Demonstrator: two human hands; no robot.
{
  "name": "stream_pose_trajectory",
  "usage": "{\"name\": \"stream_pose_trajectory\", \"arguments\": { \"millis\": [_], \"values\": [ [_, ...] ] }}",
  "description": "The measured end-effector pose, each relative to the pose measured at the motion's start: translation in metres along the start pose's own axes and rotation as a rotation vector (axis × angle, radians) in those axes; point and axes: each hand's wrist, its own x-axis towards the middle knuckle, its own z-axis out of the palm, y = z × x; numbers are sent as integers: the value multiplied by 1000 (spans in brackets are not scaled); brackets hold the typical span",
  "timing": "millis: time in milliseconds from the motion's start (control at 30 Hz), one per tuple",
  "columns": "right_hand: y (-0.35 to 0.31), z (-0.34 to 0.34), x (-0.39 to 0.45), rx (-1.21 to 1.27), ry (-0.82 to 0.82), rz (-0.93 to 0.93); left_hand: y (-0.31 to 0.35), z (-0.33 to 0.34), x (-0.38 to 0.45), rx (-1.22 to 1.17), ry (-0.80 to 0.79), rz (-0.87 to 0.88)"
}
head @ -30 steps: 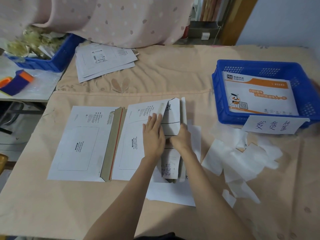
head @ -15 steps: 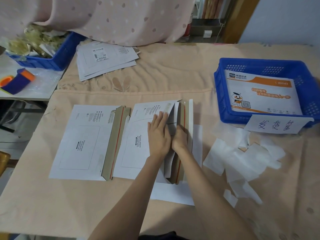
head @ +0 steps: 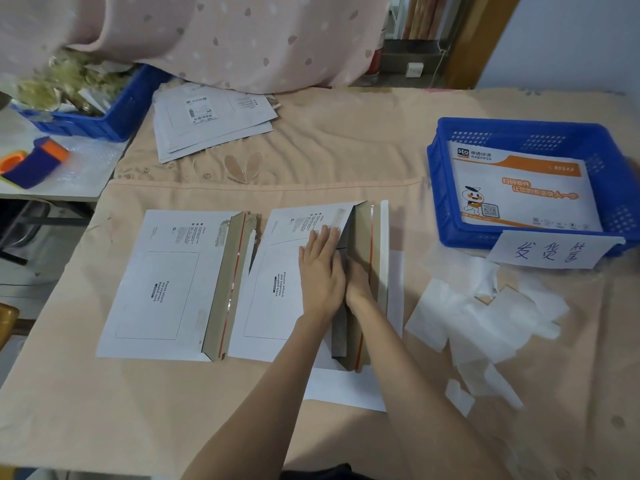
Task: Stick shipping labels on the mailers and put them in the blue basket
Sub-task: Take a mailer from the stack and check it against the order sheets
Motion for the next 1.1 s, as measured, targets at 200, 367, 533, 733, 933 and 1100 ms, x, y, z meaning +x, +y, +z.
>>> {"name": "stream_pose_trajectory", "arguments": {
  "millis": [200, 367, 533, 733, 933, 1100],
  "values": [
    [0, -5, -6, 11, 3, 32, 2, -1, 1, -4, -24, -5],
    [-5, -27, -1, -247, 51, 21, -4, 1, -1, -9, -78, -4],
    [-14, -46, -5, -159, -138, 325, -1, 3, 0, -22, -50, -5],
    [-2, -39, -3, -48, -16, 238, 2, 2, 4, -55, -63, -22],
    [-2, -36, -4, -210, -24, 163, 2, 3, 1, -57, -75, -25],
    [0, -47, -1, -352, -44, 184, 0, 7, 0, -22, -91, -5]
  ]
}}
